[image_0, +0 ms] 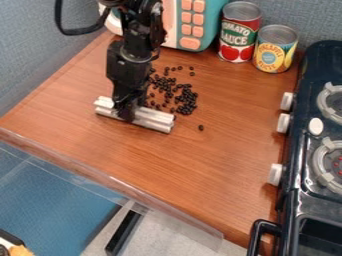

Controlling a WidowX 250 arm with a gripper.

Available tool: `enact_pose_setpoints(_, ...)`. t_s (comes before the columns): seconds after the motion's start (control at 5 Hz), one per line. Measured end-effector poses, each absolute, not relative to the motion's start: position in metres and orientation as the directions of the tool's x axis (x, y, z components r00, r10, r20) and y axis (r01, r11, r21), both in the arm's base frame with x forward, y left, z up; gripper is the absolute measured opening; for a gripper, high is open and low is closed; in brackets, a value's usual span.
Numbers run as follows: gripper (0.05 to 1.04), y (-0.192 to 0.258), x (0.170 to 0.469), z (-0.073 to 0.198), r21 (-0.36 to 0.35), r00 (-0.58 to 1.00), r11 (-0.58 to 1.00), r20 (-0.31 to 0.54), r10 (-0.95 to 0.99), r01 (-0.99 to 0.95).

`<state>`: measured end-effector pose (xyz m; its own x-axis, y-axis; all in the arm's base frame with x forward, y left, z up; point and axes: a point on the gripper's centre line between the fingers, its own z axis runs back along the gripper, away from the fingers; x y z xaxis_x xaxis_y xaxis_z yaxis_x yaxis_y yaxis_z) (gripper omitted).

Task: Sweep into pile

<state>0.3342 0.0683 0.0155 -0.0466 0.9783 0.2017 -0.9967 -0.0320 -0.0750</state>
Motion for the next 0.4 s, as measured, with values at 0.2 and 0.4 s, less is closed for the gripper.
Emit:
enact_pose_setpoints(0.2,0.363,0.0711,0.3493,0.0159,-0.096,-0.059,-0.040,0.209,0.976,-0.995)
enact_pose_setpoints(0.4,0.363,0.0698,0.3533,0.0156,-0.080,-0.053,-0.036,0.217,0.975,-0.996)
